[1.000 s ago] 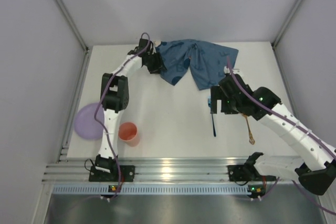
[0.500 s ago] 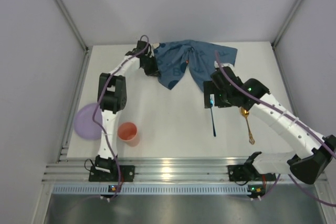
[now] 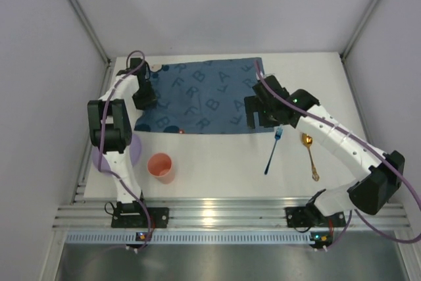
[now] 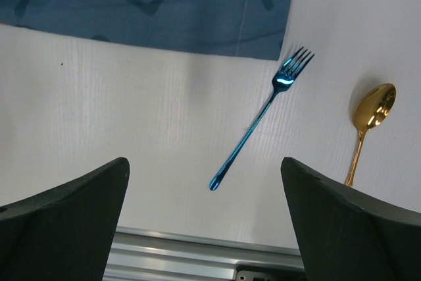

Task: Set the dinner table for one person

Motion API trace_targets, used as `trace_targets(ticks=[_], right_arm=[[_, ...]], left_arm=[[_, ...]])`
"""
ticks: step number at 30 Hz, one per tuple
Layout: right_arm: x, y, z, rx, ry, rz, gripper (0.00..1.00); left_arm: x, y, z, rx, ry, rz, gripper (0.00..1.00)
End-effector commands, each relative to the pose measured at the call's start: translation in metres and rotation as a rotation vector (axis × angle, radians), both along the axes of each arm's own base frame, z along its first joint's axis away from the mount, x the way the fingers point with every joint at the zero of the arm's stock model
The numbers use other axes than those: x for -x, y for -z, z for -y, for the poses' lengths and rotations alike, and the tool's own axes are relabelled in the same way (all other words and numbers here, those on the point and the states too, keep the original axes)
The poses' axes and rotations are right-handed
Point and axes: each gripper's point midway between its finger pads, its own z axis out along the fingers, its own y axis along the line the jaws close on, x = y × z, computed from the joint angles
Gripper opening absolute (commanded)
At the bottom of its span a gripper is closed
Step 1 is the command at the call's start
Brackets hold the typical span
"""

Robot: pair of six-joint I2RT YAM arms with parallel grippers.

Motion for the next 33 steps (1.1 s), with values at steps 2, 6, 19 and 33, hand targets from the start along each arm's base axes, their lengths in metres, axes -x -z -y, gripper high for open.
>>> trace_targets(ticks=[2,6,19,33], right_arm=[[-0.028,-0.018,-0.007,-0.035,0.010,0.067,1.00],[-0.042,-0.009,-0.019,-0.056,-0.004,0.045,1.00],[-0.120,0.033,-0.112,-0.489,-0.144,-0.010,0.82],[-0.112,0.161,-0.095,-0.452,0.041,-0.273,0.00]], left_arm=[[0.032,-0.015,-0.032,-0.185,-0.097,-0.080,0.67],[0.036,-0.037,-0.027,-0.182,-0.114,-0.049,0.72],[0.065,-0.096,0.035,-0.034,-0.069,0.141,0.66],[0.119,-0.125,0.024,-0.078,-0.108,0.157,0.61]])
